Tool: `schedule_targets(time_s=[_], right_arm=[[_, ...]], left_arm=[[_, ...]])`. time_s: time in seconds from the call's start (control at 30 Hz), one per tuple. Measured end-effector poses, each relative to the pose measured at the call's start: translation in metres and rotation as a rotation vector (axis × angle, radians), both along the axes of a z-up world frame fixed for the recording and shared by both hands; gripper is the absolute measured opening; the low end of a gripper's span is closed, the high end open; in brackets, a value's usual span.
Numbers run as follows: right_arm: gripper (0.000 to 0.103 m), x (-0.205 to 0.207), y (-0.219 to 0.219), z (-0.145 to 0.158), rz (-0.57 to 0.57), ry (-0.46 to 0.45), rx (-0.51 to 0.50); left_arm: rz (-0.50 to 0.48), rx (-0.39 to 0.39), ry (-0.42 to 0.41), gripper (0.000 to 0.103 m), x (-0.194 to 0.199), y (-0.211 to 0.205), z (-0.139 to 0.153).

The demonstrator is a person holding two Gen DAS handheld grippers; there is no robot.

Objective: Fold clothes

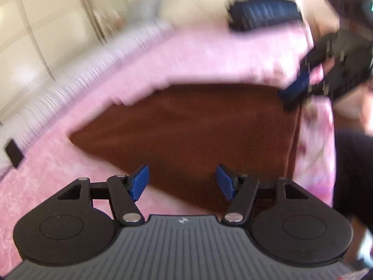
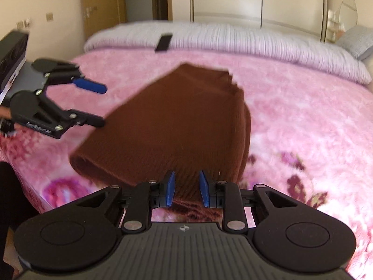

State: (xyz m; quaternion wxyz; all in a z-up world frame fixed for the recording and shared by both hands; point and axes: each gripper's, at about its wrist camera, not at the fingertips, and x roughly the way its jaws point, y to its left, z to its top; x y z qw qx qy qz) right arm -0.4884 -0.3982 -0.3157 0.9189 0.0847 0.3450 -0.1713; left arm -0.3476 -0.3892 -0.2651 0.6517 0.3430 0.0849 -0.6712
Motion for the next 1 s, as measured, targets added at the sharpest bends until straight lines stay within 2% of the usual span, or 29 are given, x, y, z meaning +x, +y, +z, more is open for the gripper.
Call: schedule_targets(time_s=[0.07, 0.23, 0.3, 0.4, 0.43, 0.5, 0.63, 0.7, 0.77, 0.87, 0.97, 1.0], right_arm=[[0.026, -0.001, -0.001, 0.002, 0.001, -0.003, 0.006], [0.027, 0.0, -0.023, 0.023, -0.034, -0.1, 0.021], [0.027, 0.014, -0.041, 0.028, -0.04, -0.102, 0.006], [0.033, 0.046, -0.073, 0.027, -0.035, -0.073, -0.018], [0.034, 0.056, -0.085, 0.025, -0.042, -0.066, -0.013], [0.035, 0.077, -0.108, 0.022, -0.064, -0.058, 0.01], [0.038, 0.113, -0.148, 0.012, -0.092, -0.051, 0.041], [0.037, 0.127, -0.16, 0.005, -0.1, -0.038, 0.064], [0.023, 0.136, -0.172, -0.002, -0.124, -0.022, 0.074], [0.024, 0.134, -0.188, -0.012, -0.2, -0.014, 0.099], [0.024, 0.133, -0.192, -0.024, -0.194, 0.011, 0.119], [0.024, 0.129, -0.188, -0.019, -0.19, 0.001, 0.109]], left_arm=[[-0.004, 0.016, -0.005, 0.059, 0.002, -0.01, -0.002], [-0.013, 0.056, -0.019, 0.059, 0.007, -0.035, -0.007], [-0.017, 0.072, -0.024, 0.057, 0.008, -0.045, -0.009], [-0.023, 0.097, -0.033, 0.057, 0.011, -0.06, -0.012], [-0.034, 0.115, -0.051, 0.057, 0.011, -0.063, -0.021], [-0.042, 0.087, -0.059, 0.056, 0.01, -0.062, -0.027], [-0.039, 0.083, -0.041, 0.056, 0.011, -0.065, -0.026], [-0.042, 0.078, -0.035, 0.056, 0.012, -0.063, -0.026], [-0.04, 0.076, -0.014, 0.056, 0.016, -0.062, -0.026], [-0.038, 0.072, 0.016, 0.056, 0.021, -0.063, -0.027], [-0.046, 0.071, 0.025, 0.056, 0.023, -0.064, -0.027], [-0.047, 0.072, 0.026, 0.056, 0.024, -0.064, -0.026]])
